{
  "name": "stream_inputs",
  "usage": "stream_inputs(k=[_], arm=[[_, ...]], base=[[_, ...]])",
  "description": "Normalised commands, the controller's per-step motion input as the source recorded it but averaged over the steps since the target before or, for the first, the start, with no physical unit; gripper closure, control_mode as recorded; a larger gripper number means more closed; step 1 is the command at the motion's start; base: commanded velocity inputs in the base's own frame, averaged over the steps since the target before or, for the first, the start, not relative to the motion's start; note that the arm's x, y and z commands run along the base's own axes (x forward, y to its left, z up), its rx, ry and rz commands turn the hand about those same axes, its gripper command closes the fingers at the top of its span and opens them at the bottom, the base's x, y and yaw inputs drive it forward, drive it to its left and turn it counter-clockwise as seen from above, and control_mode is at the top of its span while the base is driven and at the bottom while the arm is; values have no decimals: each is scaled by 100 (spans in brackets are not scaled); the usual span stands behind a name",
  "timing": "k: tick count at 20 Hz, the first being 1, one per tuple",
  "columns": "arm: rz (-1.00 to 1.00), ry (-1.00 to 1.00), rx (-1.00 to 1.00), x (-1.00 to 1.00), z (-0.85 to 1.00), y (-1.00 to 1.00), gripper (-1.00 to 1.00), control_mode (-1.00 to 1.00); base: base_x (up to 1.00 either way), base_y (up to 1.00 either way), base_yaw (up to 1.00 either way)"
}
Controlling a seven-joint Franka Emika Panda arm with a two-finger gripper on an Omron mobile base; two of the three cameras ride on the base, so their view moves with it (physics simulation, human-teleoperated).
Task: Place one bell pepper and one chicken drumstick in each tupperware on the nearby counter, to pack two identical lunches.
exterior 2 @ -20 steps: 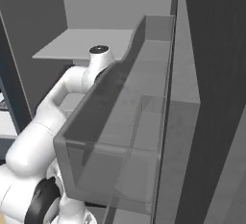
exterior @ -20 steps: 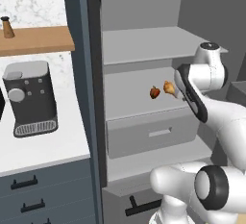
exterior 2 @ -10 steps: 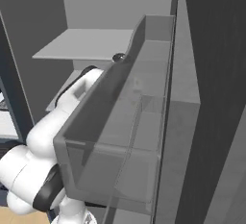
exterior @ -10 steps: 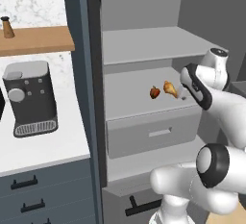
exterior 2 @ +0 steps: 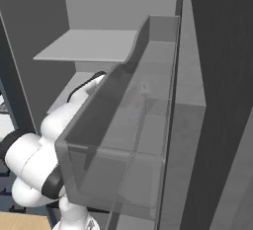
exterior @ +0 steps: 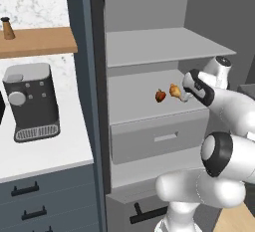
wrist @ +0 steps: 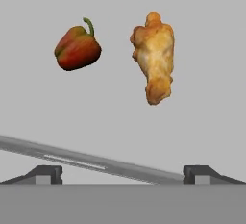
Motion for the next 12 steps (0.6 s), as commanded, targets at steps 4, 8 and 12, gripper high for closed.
stream_inputs(k=[4,8,12], arm=[[3,-2,0,57,-35,0,-100,-100],[0,1,0,59,-9,-3,-100,-100],[0,2,0,51,-1,-10,-100,-100]], base=[[0,0,0],[0,0,0],[0,0,0]])
